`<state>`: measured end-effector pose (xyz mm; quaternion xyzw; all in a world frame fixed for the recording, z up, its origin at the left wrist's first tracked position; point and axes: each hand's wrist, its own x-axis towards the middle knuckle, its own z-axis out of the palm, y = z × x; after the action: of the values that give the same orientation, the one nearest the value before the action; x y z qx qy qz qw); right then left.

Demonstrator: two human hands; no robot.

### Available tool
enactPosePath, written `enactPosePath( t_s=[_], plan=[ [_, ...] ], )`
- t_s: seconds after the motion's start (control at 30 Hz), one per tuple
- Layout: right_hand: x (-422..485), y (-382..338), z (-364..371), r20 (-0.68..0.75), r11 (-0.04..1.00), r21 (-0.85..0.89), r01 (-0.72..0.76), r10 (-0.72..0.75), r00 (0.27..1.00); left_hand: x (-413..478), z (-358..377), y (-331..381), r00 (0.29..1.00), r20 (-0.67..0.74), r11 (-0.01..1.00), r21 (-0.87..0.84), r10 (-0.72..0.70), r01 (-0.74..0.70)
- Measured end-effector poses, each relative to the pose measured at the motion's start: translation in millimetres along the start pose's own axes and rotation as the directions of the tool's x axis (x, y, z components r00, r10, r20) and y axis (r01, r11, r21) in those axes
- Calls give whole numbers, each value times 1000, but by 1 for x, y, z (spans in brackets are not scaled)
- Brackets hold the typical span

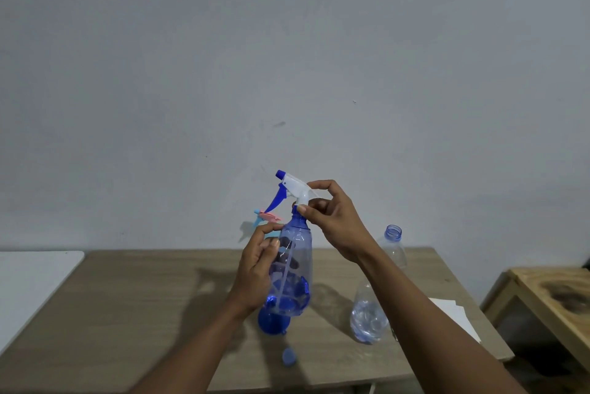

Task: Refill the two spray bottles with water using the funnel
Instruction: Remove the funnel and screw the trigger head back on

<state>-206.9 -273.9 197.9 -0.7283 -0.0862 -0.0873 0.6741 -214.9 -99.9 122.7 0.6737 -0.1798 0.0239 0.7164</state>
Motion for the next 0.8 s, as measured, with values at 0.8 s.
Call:
enactPosePath(
  t_s=[0.8],
  plan=[
    [-4,2,1,37,984,-150,100,-96,995,0,-2,-1,999,-6,998,48,45,-45]
  ],
)
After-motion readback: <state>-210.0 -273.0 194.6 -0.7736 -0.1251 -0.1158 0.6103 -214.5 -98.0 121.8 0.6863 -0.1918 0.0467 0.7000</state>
